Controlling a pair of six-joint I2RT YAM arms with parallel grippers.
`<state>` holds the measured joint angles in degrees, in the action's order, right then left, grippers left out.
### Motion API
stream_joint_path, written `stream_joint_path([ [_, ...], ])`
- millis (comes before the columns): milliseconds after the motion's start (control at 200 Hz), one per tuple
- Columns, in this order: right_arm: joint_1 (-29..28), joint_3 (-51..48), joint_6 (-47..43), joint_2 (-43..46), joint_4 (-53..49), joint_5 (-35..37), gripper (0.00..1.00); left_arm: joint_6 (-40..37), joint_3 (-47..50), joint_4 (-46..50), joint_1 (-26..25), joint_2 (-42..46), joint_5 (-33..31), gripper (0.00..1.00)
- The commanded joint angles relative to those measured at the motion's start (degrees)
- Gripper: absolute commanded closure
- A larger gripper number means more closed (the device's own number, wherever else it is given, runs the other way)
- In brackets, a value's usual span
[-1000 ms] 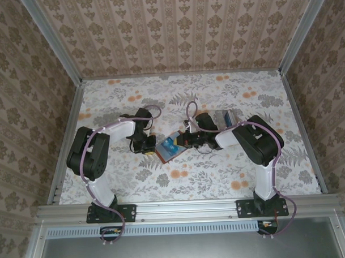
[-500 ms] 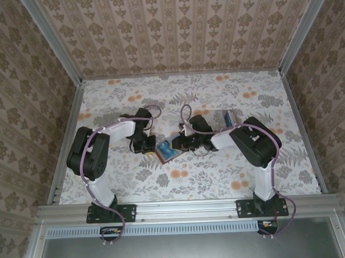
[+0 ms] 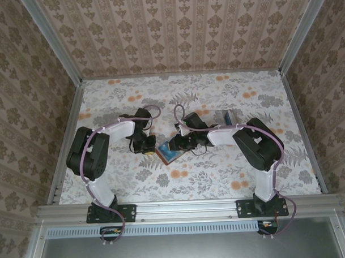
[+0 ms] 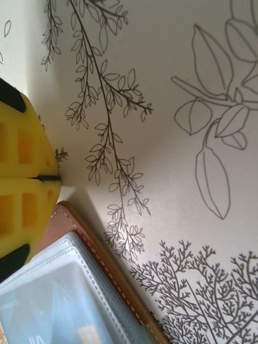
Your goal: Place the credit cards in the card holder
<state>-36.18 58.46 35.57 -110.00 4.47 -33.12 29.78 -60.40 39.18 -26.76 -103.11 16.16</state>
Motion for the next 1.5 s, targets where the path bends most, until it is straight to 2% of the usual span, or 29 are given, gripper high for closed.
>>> stream_joint_path([
  [0,-0.2,1.5,-4.6,1.6,-8.6,3.7,0.68,-1.3,3.8,-13.4,-0.6,-6.1,-1.0,1.0],
  [215,-0.6,1.6,-5.0,1.1,-8.5,4.2,0.77,-1.2,4.4,-14.3,-0.6,-5.8,-0.4,1.0],
  [310,-1.6,1.2,-4.8,0.9,-6.9,3.4,0.77,-1.0,4.5,-14.9,-0.6,-6.0,0.3,1.0],
  [470,-3.2,1.7,-4.4,1.2,-6.2,4.5,0.73,-0.4,4.5,-16.3,-0.6,-6.6,1.7,1.0],
  [665,-3.1,0.9,-5.2,5.9,-8.6,11.6,0.64,-1.8,5.8,-16.0,0.2,-4.9,2.2,1.0],
  [720,-3.0,1.2,-5.5,6.7,-9.1,12.1,0.62,-2.3,6.6,-15.8,2.3,-3.8,2.4,1.0],
  [930,-2.9,2.2,-7.2,8.4,-12.1,15.4,0.59,-2.8,11.3,-16.1,4.7,3.3,2.8,1.0],
  [1225,-2.5,3.1,-12.4,11.6,-18.5,20.9,0.56,-2.2,15.7,-15.8,3.1,9.7,3.3,1.0],
  [1495,-2.2,2.2,-13.2,12.9,-19.5,22.5,0.51,-2.0,16.2,-16.1,1.0,8.6,2.8,1.0],
])
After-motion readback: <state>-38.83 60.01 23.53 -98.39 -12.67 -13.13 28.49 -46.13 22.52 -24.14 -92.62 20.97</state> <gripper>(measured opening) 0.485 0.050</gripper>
